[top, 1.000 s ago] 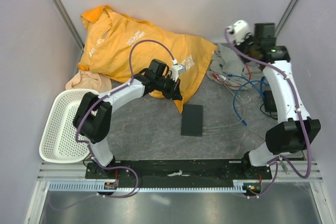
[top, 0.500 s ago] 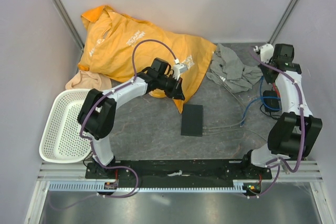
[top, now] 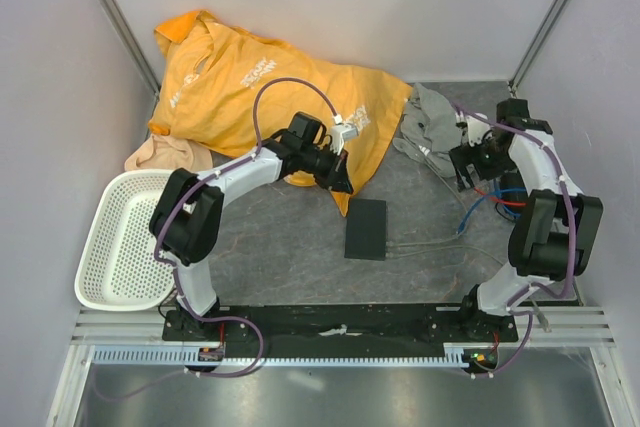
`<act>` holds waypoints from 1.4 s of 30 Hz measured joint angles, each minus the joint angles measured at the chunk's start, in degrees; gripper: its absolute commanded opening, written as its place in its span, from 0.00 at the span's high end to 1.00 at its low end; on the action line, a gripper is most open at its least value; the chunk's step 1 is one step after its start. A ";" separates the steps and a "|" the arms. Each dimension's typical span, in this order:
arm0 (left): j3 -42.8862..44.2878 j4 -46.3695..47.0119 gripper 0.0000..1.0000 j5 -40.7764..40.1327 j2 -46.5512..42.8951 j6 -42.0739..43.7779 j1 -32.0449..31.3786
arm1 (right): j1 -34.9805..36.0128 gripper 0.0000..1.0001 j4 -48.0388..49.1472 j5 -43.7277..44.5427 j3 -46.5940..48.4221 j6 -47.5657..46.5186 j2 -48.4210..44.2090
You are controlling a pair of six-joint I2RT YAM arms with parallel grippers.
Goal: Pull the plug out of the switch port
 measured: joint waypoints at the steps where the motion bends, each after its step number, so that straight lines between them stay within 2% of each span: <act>1: 0.00 0.00 0.96 0.35 0.04 0.02 -0.02 | 1.07 0.02 -0.46 -0.94 1.05 0.33 -0.35; 5: -0.37 0.48 0.95 3.61 0.13 0.13 -0.31 | 7.37 0.02 -0.04 -8.74 3.08 0.57 -5.18; 8: -1.88 1.92 0.95 6.67 0.35 0.52 -0.85 | 11.30 0.11 -2.10 -18.36 2.99 -0.37 -7.76; 10: -3.78 3.10 0.96 8.61 0.46 0.81 -1.11 | 12.48 0.12 -6.67 -24.70 3.21 -2.93 -5.16; 12: -6.03 4.11 0.97 9.94 0.70 1.01 -1.31 | 13.09 0.07 -11.69 -29.31 3.72 -6.47 0.90; 15: -7.28 4.26 0.98 12.07 1.88 1.36 -1.40 | 13.18 0.10 -17.03 -33.18 3.80 -12.15 12.90; 18: -7.37 4.46 0.98 12.94 3.26 3.10 -1.64 | 13.16 0.16 -20.04 -34.86 3.80 -16.50 19.98; 20: -7.69 4.42 0.98 12.87 3.32 4.42 -2.08 | 13.18 0.19 -21.51 -35.74 3.78 -18.71 21.51; 21: -8.20 4.46 0.98 12.35 3.21 5.66 -2.67 | 13.20 0.27 -22.08 -36.00 3.78 -19.50 21.81; 23: -9.60 4.17 0.98 11.63 3.10 7.93 -4.24 | 13.42 0.30 -22.99 -36.54 3.78 -20.98 22.45; 27: -15.26 3.91 0.98 10.38 1.01 11.21 -7.50 | 14.03 0.31 -23.80 -37.64 3.13 -22.08 24.85; 33: -21.79 2.25 0.98 7.61 -7.96 17.14 -10.64 | 15.52 0.32 -26.01 -40.30 1.46 -21.92 29.42; 42: -22.21 4.74 0.98 -2.71 -4.92 19.17 -16.33 | 16.79 0.33 -27.26 -43.04 1.79 -19.52 31.98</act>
